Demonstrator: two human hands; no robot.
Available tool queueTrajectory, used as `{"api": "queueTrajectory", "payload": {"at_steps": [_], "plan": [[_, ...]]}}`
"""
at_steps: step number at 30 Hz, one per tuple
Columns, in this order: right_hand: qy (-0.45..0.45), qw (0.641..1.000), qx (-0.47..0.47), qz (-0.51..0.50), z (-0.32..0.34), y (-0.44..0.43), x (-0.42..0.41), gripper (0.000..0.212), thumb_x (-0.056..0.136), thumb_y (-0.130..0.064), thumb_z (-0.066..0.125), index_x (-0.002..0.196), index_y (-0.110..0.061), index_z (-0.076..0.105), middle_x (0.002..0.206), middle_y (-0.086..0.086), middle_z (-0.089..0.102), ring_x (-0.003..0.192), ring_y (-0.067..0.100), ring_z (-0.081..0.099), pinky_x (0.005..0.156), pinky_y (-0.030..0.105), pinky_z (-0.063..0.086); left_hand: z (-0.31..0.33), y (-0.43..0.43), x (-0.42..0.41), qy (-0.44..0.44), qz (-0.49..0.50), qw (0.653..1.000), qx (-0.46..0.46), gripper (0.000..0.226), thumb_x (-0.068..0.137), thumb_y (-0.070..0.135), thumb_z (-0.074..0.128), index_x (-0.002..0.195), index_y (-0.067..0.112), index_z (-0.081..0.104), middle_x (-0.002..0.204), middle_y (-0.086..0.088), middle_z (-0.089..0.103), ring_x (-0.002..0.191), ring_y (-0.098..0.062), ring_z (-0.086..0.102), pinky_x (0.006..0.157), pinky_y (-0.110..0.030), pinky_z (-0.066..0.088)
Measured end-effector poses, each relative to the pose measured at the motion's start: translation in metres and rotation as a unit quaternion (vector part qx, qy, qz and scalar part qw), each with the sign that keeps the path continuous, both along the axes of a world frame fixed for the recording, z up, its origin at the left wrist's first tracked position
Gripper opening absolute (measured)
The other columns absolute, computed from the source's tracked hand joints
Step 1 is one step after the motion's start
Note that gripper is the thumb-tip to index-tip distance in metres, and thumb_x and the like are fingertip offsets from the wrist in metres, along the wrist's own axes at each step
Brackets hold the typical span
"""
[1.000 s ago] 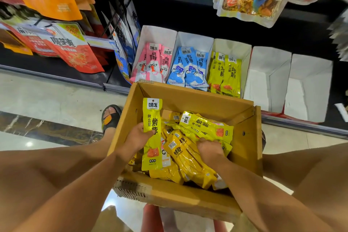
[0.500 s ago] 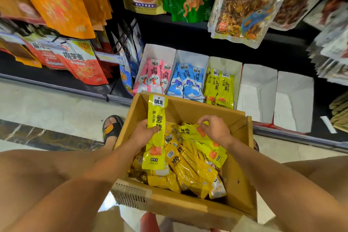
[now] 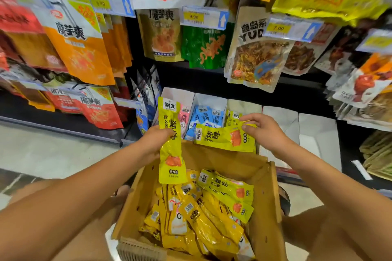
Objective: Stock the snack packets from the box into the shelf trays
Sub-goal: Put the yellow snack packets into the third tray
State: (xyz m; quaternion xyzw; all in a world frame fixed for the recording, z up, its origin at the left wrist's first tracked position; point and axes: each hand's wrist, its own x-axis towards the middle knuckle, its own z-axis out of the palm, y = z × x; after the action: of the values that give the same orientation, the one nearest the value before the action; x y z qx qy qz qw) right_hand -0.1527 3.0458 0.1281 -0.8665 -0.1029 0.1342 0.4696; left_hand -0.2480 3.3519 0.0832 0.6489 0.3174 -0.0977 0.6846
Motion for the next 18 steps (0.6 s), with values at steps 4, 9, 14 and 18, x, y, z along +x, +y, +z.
{"api": "queueTrajectory", "payload": {"at_steps": [4,9,14,18], "plan": [[0.109,0.989,0.091,-0.053,-0.002,0.005,0.001,0.031,0.098,-0.015,0.063,0.127,-0.024,0.061,0.125,0.005,0.06,0.099,0.019,0.066,0.076,0.038,0.056,-0.011,-0.009,0.014,0.019,0.045,0.996,-0.078,0.021,0.103,0.004,0.052,0.121,0.002,0.063,0.113,-0.026,0.072,0.104,-0.041,0.071,0.089,-0.057,0.059],[0.223,0.955,0.171,-0.094,-0.024,0.009,0.011,0.049,0.094,-0.004,0.066,0.138,-0.022,0.055,0.137,0.007,0.058,0.118,0.026,0.063,0.1,0.048,0.053,-0.037,-0.022,0.029,0.028,0.024,0.998,-0.05,0.018,0.104,0.002,0.054,0.118,0.004,0.065,0.105,-0.02,0.075,0.097,-0.037,0.073,0.085,-0.052,0.061],[0.3,0.919,0.228,-0.117,-0.037,0.012,0.016,0.049,0.094,0.01,0.057,0.139,-0.008,0.052,0.132,0.009,0.063,0.107,0.025,0.069,0.077,0.034,0.063,-0.049,-0.02,0.04,0.063,0.04,0.996,-0.056,0.021,0.104,0.005,0.054,0.123,0.001,0.062,0.102,-0.02,0.077,0.09,-0.034,0.076,0.072,-0.046,0.063],[0.333,0.893,0.275,-0.129,-0.041,0.021,0.016,0.035,0.095,0.015,0.05,0.114,-0.01,0.064,0.103,0.008,0.076,0.097,0.025,0.073,0.082,0.036,0.062,-0.051,-0.021,0.048,0.069,0.057,0.991,-0.098,0.026,0.105,0.013,0.052,0.128,0.004,0.061,0.107,-0.021,0.076,0.095,-0.037,0.075,0.077,-0.047,0.061]]}}
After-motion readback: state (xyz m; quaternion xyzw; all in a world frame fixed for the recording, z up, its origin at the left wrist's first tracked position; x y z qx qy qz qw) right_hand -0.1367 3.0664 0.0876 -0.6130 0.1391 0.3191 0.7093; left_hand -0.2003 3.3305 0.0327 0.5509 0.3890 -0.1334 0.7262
